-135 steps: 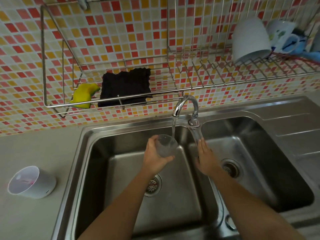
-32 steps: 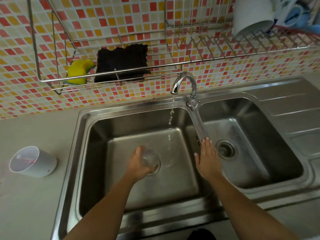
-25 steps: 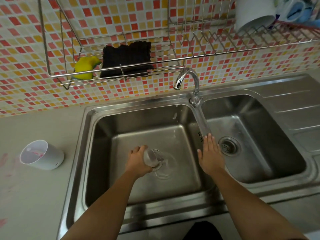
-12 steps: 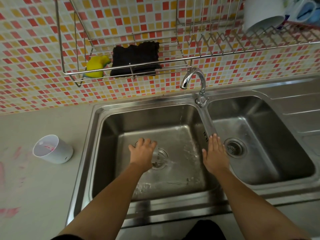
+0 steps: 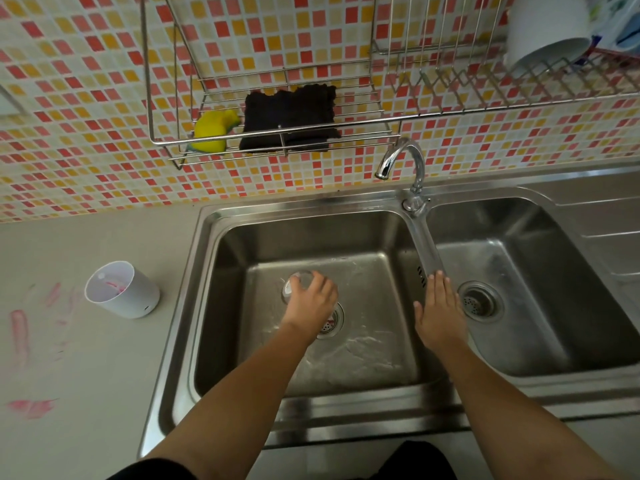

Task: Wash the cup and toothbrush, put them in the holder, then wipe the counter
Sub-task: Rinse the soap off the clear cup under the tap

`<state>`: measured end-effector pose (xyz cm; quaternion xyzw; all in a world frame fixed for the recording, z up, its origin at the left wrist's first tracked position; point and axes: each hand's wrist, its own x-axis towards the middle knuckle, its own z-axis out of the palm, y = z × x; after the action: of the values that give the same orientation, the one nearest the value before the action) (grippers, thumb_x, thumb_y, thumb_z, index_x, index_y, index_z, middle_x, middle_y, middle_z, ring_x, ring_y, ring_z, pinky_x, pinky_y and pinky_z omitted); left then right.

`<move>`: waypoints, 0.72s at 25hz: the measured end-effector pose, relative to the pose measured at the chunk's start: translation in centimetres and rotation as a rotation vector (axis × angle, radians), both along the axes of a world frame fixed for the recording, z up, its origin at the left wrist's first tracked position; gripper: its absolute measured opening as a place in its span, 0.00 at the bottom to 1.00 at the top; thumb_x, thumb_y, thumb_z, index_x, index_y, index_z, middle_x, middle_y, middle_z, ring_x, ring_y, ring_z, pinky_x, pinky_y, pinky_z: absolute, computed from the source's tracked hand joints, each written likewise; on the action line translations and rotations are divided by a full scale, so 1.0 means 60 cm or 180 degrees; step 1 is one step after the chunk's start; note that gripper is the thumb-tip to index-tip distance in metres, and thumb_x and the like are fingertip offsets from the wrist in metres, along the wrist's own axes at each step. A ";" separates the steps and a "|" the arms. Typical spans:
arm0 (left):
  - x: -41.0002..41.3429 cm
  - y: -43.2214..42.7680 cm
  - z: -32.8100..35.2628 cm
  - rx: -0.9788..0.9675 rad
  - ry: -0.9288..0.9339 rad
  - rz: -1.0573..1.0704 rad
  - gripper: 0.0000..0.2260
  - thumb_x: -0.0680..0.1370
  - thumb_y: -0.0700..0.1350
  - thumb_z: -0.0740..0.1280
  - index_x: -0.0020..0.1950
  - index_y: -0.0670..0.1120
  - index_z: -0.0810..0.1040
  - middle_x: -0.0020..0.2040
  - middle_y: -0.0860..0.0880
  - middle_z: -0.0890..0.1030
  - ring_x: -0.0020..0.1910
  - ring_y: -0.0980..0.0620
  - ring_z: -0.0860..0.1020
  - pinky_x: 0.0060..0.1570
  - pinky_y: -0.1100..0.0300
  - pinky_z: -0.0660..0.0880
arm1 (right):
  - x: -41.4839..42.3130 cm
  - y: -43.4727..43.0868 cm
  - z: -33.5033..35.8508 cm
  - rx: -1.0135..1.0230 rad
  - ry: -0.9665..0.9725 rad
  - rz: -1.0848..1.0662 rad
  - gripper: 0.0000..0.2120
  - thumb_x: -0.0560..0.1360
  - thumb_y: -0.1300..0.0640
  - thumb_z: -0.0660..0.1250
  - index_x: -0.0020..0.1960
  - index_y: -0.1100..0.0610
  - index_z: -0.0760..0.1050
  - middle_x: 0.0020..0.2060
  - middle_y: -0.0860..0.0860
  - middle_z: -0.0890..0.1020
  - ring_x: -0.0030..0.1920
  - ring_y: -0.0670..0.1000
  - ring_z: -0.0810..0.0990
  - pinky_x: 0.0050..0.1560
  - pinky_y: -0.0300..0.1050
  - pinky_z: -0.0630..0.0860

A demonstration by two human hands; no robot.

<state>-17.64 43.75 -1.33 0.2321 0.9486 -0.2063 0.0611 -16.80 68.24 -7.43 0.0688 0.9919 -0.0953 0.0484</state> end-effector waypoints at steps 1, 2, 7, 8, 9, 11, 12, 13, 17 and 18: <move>-0.002 -0.001 0.002 0.0408 -0.0145 0.0354 0.30 0.73 0.42 0.68 0.71 0.43 0.59 0.67 0.43 0.65 0.68 0.41 0.61 0.58 0.38 0.66 | -0.001 -0.001 0.000 -0.0029 -0.0012 -0.0012 0.30 0.80 0.50 0.50 0.76 0.63 0.43 0.76 0.59 0.47 0.77 0.57 0.46 0.75 0.53 0.48; -0.005 -0.004 0.006 0.0961 -0.0366 0.0825 0.32 0.71 0.45 0.70 0.72 0.46 0.60 0.67 0.46 0.65 0.68 0.43 0.61 0.61 0.41 0.66 | -0.001 -0.001 0.001 -0.0041 -0.0033 -0.0017 0.31 0.80 0.50 0.51 0.76 0.63 0.43 0.76 0.59 0.47 0.77 0.57 0.46 0.75 0.53 0.48; -0.012 -0.025 -0.001 0.4382 -0.1468 0.2723 0.35 0.63 0.37 0.78 0.65 0.46 0.66 0.62 0.49 0.71 0.57 0.51 0.72 0.55 0.60 0.72 | -0.004 0.006 0.012 -0.0044 -0.0289 0.0028 0.34 0.79 0.52 0.55 0.76 0.62 0.39 0.76 0.59 0.43 0.76 0.57 0.42 0.75 0.53 0.45; -0.006 -0.027 0.005 0.4731 -0.1481 0.2852 0.34 0.63 0.36 0.78 0.64 0.45 0.66 0.60 0.49 0.72 0.55 0.51 0.72 0.53 0.59 0.72 | -0.005 0.000 0.018 -0.0077 -0.0333 -0.0015 0.35 0.79 0.53 0.56 0.75 0.63 0.39 0.76 0.60 0.43 0.76 0.58 0.41 0.75 0.53 0.45; 0.001 -0.031 0.014 0.5061 -0.1450 0.2930 0.34 0.63 0.35 0.78 0.64 0.45 0.66 0.59 0.50 0.71 0.55 0.51 0.72 0.54 0.57 0.73 | -0.006 -0.011 0.024 -0.0180 -0.0324 -0.0100 0.35 0.78 0.55 0.57 0.75 0.64 0.39 0.76 0.60 0.43 0.76 0.58 0.42 0.75 0.53 0.46; 0.018 -0.052 0.034 0.5799 -0.1342 0.2981 0.34 0.63 0.36 0.78 0.65 0.46 0.67 0.59 0.51 0.73 0.59 0.49 0.73 0.59 0.50 0.75 | -0.004 -0.046 0.031 -0.0528 -0.0194 -0.0191 0.33 0.79 0.59 0.57 0.75 0.66 0.41 0.76 0.61 0.45 0.76 0.59 0.44 0.76 0.52 0.47; 0.030 -0.070 0.046 0.6162 -0.1250 0.2893 0.35 0.62 0.37 0.78 0.65 0.48 0.68 0.60 0.53 0.74 0.62 0.49 0.73 0.61 0.47 0.74 | -0.001 -0.070 0.032 -0.0714 -0.0106 -0.0116 0.32 0.79 0.60 0.56 0.75 0.66 0.43 0.76 0.61 0.46 0.76 0.58 0.45 0.75 0.51 0.47; 0.044 -0.095 0.058 0.6420 -0.1112 0.2756 0.36 0.61 0.39 0.79 0.65 0.50 0.68 0.60 0.54 0.75 0.63 0.49 0.73 0.62 0.44 0.73 | 0.004 -0.099 0.027 -0.0891 -0.0027 0.0013 0.31 0.79 0.60 0.56 0.75 0.66 0.44 0.76 0.61 0.48 0.77 0.58 0.46 0.75 0.50 0.47; 0.115 -0.214 0.108 0.7060 -0.0406 0.2210 0.37 0.58 0.42 0.78 0.65 0.50 0.70 0.64 0.50 0.76 0.64 0.50 0.74 0.64 0.39 0.70 | 0.028 -0.251 0.023 -0.1556 0.0108 0.0375 0.28 0.80 0.59 0.56 0.75 0.64 0.49 0.76 0.57 0.51 0.76 0.56 0.50 0.75 0.49 0.49; 0.135 -0.248 0.123 0.7198 -0.0180 0.2190 0.37 0.58 0.40 0.78 0.65 0.49 0.70 0.63 0.50 0.76 0.63 0.50 0.75 0.63 0.40 0.71 | 0.033 -0.297 0.027 -0.1688 0.0117 0.0500 0.28 0.80 0.59 0.57 0.75 0.64 0.50 0.76 0.57 0.52 0.76 0.56 0.52 0.74 0.49 0.50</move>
<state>-9.54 28.88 6.07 -0.1089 0.6032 0.7830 -0.1058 -14.80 50.42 -5.80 -0.0251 0.9353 -0.3488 0.0540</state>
